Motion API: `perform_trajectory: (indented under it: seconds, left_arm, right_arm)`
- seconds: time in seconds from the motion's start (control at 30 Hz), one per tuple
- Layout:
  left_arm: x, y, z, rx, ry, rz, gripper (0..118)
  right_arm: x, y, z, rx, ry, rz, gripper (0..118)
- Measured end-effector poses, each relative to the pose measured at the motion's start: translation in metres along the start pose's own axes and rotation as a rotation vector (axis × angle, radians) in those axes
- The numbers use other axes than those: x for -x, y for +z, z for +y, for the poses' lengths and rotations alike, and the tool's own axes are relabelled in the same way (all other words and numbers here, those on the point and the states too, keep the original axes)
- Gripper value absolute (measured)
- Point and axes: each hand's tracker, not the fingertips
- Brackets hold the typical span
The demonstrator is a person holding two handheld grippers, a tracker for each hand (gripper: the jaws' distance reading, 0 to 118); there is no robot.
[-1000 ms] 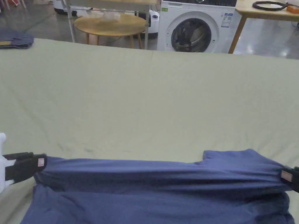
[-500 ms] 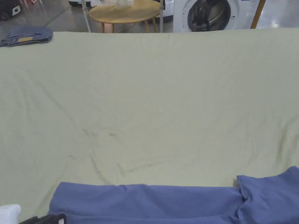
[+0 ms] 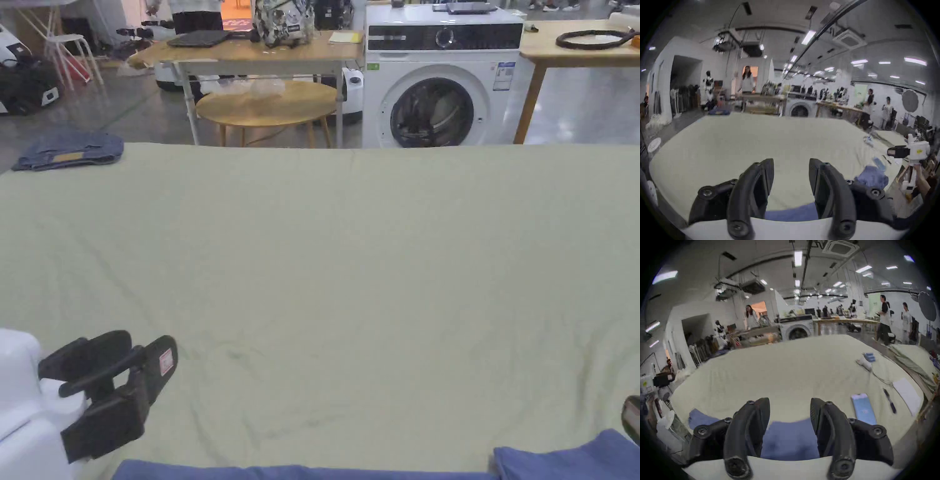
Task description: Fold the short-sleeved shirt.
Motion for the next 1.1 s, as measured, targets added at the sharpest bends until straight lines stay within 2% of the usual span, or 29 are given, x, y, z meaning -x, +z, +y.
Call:
perform_trajectory:
  seconds: [0.07,0.1,0.2,0.27,0.37,0.4,0.47,0.53,0.63,0.77,0.87,0.93,1.03,1.07,1.1]
  left_arm:
    - [-0.003,-0.012,0.006,0.017,0.011,-0.012,0]
    - [-0.006,-0.016,0.004,0.008,0.017,-0.033,0]
    - [-0.006,-0.024,-0.001,-0.004,0.039,-0.063,0]
    - [-0.006,-0.021,-0.002,0.011,0.077,-0.131,0]
    - [0.006,-0.021,-0.007,0.039,0.064,-0.086,0]
    - [0.011,-0.019,-0.008,0.027,0.07,-0.088,2]
    - [0.034,-0.014,-0.015,0.034,0.137,-0.119,45]
    - [0.065,-0.008,-0.024,0.087,0.257,-0.181,76]
    - [0.102,0.005,-0.047,0.167,0.419,-0.224,77]
    - [0.152,0.018,-0.094,0.28,0.585,-0.137,77]
    - [0.181,0.016,-0.13,0.371,0.645,-0.091,77]
    - [0.192,0.005,-0.149,0.405,0.703,-0.166,77]
    - [0.195,-0.019,-0.172,0.463,0.762,-0.198,76]
    - [0.196,-0.022,-0.177,0.462,0.777,-0.209,76]
    - [0.201,-0.023,-0.182,0.372,0.842,-0.267,70]
  right_arm:
    - [0.011,-0.015,0.003,0.007,0.015,0.024,14]
    - [0.016,-0.023,0.004,0.013,0.019,0.031,3]
    - [0.029,-0.039,0.004,0.035,0.028,0.032,0]
    - [0.041,-0.037,0.006,0.038,0.015,0.067,0]
    - [0.05,-0.038,0.005,0.042,0.029,0.065,0]
    - [0.051,-0.037,0.007,0.039,0.039,0.059,0]
    - [0.051,-0.035,0.007,0.036,0.04,0.06,0]
    - [0.049,-0.031,0.006,0.041,0.029,0.069,0]
    - [0.043,-0.028,-0.004,0.072,0.015,0.071,0]
    - [0.034,-0.029,-0.021,0.145,-0.004,0.041,0]
    - [0.015,-0.035,-0.037,0.189,-0.055,0.048,0]
    - [0.009,-0.037,-0.042,0.203,-0.089,0.056,0]
    - [0.005,-0.038,-0.047,0.216,-0.113,0.054,0]
    - [0.002,-0.038,-0.048,0.217,-0.116,0.051,0]
    - [0.0,-0.038,-0.049,0.22,-0.121,0.047,0]
